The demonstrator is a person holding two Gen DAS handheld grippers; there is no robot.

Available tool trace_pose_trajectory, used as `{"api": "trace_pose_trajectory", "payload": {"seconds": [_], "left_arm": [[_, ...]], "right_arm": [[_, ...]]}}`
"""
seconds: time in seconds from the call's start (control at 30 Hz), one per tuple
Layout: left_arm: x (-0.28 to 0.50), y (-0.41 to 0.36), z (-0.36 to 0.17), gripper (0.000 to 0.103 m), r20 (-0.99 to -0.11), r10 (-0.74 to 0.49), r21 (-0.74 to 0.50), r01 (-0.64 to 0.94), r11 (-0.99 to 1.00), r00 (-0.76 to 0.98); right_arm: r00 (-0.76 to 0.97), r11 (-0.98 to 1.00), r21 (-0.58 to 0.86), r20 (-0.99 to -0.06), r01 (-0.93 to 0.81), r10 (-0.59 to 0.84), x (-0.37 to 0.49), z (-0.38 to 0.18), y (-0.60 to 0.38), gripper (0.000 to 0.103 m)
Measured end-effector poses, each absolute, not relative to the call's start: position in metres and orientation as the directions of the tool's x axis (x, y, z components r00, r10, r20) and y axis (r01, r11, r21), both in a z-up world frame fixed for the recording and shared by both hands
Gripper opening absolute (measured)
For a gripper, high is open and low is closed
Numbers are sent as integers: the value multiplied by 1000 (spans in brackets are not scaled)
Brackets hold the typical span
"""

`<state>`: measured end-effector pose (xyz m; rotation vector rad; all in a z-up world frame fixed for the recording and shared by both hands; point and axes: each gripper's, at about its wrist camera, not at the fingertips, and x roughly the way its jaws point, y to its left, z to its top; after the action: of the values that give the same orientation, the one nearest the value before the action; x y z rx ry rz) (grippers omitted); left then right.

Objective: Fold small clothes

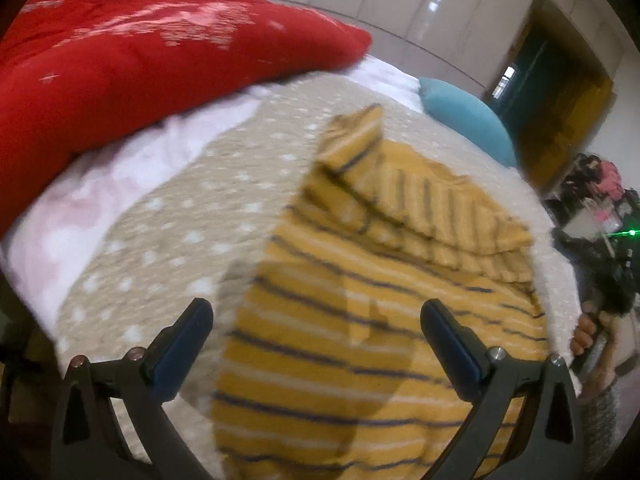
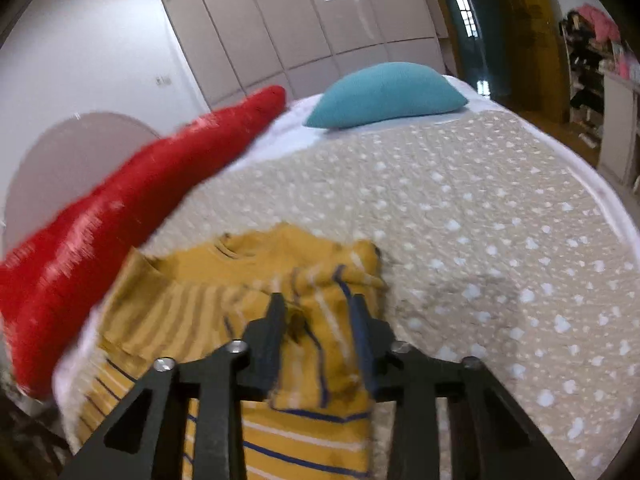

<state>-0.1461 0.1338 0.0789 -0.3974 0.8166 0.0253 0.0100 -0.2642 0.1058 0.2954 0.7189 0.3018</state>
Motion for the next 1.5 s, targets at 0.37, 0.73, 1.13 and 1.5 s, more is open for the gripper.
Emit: {"api": "trace_pose_trajectory", "payload": {"seconds": [0.37,0.73,1.13,1.5], "left_arm": [[56,114,77,103,-751,-186,-320,-103,942,634],[84,184,35,101,-819,-95,-302,-284,910,566],[-78,183,23,101,-774,-287,-443,-158,883,565],[-172,151,18,57,-635,-458,-630,-73,773,623]], "right_arm": [[528,856,478,-684,-196,502,92,48,-214,23],[550,887,448,-715,-113,431,105,40,-234,22],[485,819,561,-686,-122,543,-49,38,-320,53],[337,419,900,-360,-119,870,-140,-23,-299,54]]}}
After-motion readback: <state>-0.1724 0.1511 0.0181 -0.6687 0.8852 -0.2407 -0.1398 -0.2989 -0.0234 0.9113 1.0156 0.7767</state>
